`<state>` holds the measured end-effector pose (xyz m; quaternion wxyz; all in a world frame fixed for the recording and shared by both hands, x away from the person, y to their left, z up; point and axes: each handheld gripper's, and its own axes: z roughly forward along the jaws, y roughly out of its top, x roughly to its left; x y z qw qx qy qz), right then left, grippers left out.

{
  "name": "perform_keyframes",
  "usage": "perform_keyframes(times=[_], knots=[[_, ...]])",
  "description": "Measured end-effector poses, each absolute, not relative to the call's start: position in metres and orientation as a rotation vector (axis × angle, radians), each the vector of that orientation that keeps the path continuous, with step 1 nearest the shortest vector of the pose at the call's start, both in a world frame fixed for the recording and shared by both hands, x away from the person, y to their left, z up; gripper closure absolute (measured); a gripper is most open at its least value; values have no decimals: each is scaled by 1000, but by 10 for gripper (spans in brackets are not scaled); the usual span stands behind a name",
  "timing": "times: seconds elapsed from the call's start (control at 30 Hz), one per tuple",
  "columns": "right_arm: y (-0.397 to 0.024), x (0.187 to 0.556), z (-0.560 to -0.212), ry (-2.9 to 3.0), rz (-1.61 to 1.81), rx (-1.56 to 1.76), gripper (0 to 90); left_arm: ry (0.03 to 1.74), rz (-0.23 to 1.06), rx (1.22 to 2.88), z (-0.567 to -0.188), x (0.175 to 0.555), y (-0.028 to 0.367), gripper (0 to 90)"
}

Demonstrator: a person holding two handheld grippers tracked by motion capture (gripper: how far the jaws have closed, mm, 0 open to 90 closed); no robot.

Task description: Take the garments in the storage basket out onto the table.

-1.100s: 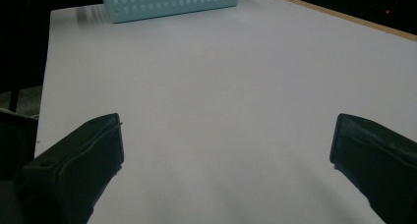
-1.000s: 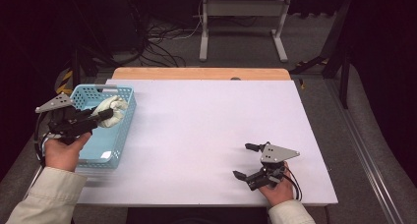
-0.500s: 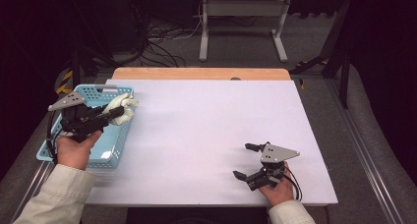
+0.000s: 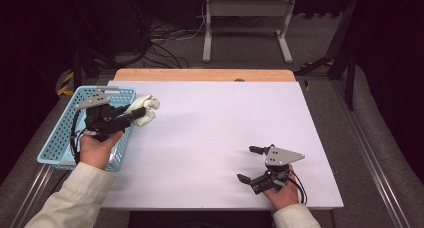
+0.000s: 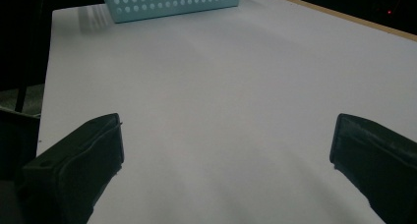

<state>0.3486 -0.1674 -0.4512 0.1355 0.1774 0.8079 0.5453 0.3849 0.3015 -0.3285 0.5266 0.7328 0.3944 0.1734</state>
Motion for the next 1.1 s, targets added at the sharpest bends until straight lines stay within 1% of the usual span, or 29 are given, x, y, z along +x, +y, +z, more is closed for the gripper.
perform_keyframes(times=[0.37, 0.67, 1.1], knots=[[-167, 349, -451, 2341, 1581, 511, 3, 907, 387, 1758, -337, 397, 271, 651], [-167, 349, -451, 2342, 1582, 511, 3, 884, 338, 1772, -355, 411, 242, 647], [-168, 349, -451, 2344, 1584, 508, 3, 858, 301, 1806, -377, 425, 208, 641]])
